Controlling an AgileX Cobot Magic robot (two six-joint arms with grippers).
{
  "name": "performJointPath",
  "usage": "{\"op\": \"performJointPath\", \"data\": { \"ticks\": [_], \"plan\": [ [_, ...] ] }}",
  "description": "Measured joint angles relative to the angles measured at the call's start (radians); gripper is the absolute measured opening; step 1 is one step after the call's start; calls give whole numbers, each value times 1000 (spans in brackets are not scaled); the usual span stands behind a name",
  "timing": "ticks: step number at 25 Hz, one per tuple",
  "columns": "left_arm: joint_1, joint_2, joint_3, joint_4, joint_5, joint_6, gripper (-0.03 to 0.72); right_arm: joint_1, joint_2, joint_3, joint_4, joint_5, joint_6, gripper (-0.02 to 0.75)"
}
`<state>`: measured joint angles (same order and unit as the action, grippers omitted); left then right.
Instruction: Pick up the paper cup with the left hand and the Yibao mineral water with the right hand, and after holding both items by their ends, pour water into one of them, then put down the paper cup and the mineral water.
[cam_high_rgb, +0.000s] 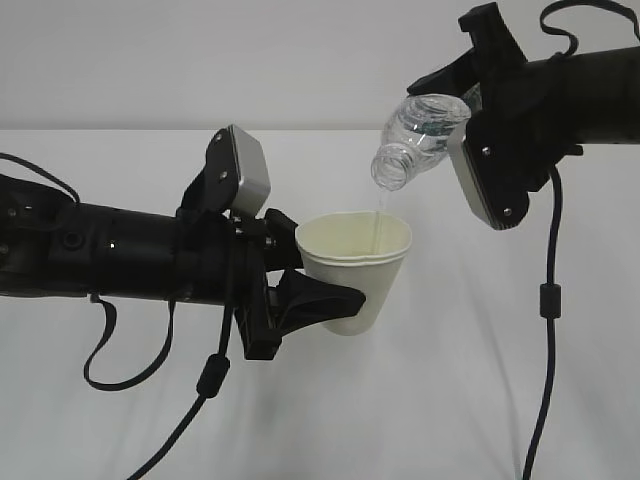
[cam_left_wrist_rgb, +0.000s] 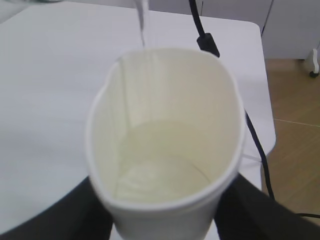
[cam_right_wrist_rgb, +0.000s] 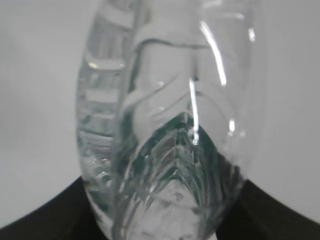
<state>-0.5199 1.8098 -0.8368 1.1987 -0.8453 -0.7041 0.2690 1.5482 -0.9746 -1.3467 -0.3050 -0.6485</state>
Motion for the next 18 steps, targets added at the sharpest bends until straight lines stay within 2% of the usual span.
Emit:
{"op": "performJointPath", "data": {
  "ticks": [18],
  "plan": [
    [0, 0, 0, -40, 26, 23, 397, 0, 0, 0, 0, 0, 0, 423]
  ]
}}
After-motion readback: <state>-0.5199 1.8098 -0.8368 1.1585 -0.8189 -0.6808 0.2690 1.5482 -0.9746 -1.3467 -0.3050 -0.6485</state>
